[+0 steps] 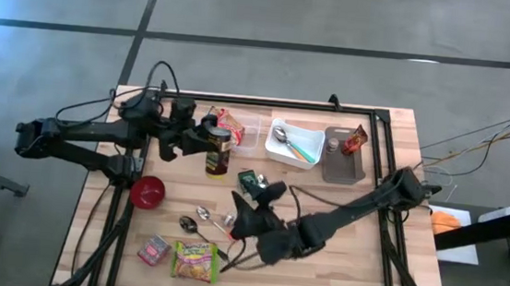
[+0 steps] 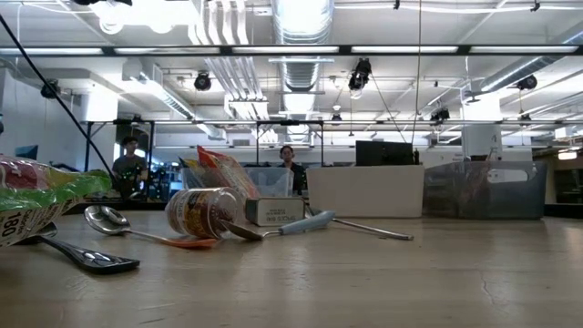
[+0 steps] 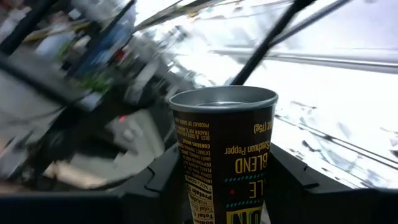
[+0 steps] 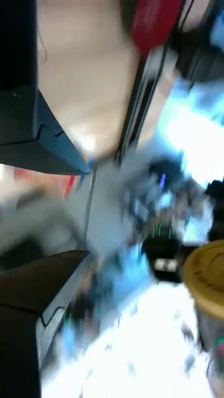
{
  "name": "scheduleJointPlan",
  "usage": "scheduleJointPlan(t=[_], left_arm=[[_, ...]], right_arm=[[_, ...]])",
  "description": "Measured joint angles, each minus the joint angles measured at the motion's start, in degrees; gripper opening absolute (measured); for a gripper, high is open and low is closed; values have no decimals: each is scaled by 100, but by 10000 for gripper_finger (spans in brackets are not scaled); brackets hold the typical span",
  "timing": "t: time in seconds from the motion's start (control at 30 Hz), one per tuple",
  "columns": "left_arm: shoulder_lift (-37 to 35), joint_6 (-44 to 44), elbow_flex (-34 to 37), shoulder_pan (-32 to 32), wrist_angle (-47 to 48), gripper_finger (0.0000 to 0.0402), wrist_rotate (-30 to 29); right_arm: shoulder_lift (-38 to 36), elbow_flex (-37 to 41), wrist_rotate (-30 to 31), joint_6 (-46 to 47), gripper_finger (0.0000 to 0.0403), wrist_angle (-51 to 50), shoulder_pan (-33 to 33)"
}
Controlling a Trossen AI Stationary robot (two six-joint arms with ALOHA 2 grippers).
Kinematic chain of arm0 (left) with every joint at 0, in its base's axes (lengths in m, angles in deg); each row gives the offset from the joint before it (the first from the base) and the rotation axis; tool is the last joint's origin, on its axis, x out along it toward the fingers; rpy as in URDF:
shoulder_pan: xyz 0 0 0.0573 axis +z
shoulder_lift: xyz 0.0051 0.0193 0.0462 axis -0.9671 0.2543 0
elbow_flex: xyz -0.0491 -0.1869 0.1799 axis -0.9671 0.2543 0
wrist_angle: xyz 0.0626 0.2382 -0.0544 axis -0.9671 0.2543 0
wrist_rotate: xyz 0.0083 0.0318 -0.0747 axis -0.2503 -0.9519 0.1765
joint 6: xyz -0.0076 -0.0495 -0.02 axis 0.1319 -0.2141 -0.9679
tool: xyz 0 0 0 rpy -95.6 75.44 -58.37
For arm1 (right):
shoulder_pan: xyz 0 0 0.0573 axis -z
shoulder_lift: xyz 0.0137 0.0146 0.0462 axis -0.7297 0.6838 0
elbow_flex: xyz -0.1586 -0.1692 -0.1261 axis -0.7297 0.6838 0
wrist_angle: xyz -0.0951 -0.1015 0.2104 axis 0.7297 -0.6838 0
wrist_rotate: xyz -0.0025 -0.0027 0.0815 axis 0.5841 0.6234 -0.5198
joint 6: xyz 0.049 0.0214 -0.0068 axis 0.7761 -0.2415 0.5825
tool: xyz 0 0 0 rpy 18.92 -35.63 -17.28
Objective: Pick & Place Food Item
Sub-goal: Put the yellow seasoning can into the black bin
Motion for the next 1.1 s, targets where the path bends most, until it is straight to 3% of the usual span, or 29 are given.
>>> scheduleJointPlan(t=[0.07,0.3,0.6,0.83,1.1], left_arm=[[-3,-3,0,-1,-298,160,127],[-2,-58,0,-2,-454,160,71],[0,-58,0,0,-642,160,23],[-7,445,0,2,-570,160,572],[-46,790,0,9,-641,160,801]], right_arm=[[162,0,381,-947,207,839,-11],[575,0,353,-3109,207,3252,119],[573,-33,-385,-3891,207,4326,148],[534,-260,-636,-3372,207,5616,125],[149,-267,-461,-1841,207,5567,-40]])
